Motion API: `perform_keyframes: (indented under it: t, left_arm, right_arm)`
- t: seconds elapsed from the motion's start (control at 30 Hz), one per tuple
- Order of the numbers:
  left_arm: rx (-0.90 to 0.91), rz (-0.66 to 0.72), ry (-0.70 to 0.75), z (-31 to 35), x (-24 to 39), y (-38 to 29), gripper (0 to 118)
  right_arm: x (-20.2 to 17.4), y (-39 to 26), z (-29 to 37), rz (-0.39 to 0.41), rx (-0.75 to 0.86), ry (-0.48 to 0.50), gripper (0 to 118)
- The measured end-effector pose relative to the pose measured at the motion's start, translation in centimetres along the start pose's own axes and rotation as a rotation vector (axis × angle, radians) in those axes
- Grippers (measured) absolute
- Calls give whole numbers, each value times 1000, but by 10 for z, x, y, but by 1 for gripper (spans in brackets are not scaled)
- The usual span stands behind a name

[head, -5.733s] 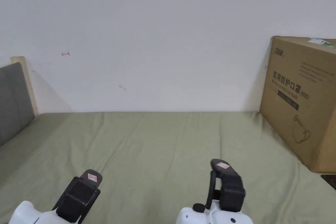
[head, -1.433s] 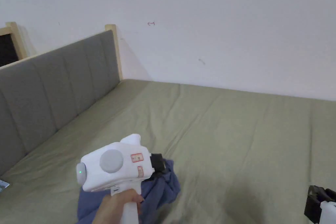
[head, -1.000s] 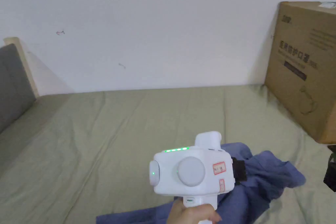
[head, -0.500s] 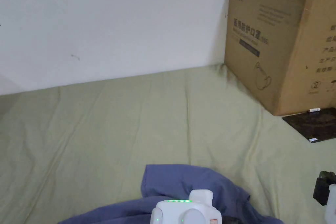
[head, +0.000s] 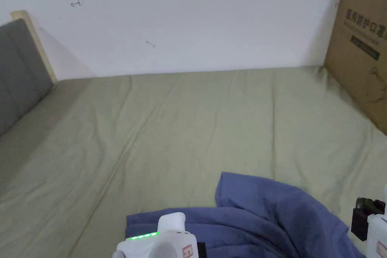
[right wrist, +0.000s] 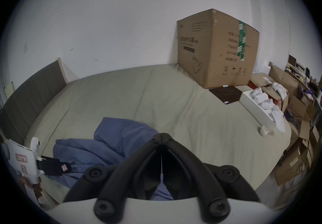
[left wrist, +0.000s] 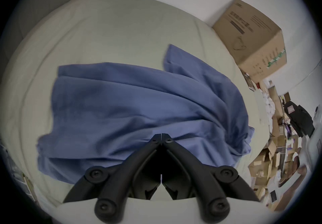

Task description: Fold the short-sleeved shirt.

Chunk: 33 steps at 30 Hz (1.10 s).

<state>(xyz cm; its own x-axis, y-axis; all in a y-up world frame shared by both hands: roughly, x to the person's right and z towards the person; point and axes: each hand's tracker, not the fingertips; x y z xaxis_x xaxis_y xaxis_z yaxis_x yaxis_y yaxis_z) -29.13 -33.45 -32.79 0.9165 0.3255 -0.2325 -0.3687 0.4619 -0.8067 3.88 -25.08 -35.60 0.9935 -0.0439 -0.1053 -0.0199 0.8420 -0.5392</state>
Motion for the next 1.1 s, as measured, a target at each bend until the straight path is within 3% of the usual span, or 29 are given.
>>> perform_keyframes:
  t: [0.13,0.17,0.23,0.27,0.37,0.5,0.53,0.63,0.73,0.8,0.9,1.07,1.1]
  left_arm:
    - [63,-9,63,13,-32,40,1]
    - [71,-12,93,14,-42,52,21]
    - [63,-17,188,7,-65,82,87]
    - [46,-38,216,0,-75,94,103]
    - [19,-5,263,-30,-101,118,111]
    - [-169,9,252,-79,-119,119,103]
    - [-167,-8,319,-87,-120,117,96]
    - [-81,25,306,-83,-116,109,92]
    - [-69,-23,301,-75,-112,112,59]
    - [-64,-28,300,-71,-110,119,5]
    - [-65,-15,296,-71,-110,125,4]
    - [-28,-30,286,-54,-108,121,4]
    - [-16,-14,265,-48,-109,122,4]
  right_arm:
    - [-14,3,-11,4,-17,43,0]
    - [-16,4,-14,10,-21,46,0]
    - [-21,4,-19,27,-32,60,0]
    - [-23,3,-21,35,-35,63,0]
    - [-26,-2,-31,42,-71,69,0]
    - [-27,-10,-43,51,-126,76,0]
    - [-20,-13,-50,57,-135,75,0]
    - [-17,-17,-57,66,-163,67,0]
    - [-16,-22,-66,71,-195,69,0]
    - [-19,-25,-69,80,-207,73,0]
    - [-20,-24,-77,98,-228,89,0]
    - [-10,4,-107,78,-284,236,1]
    - [-7,13,-118,67,-277,264,11]
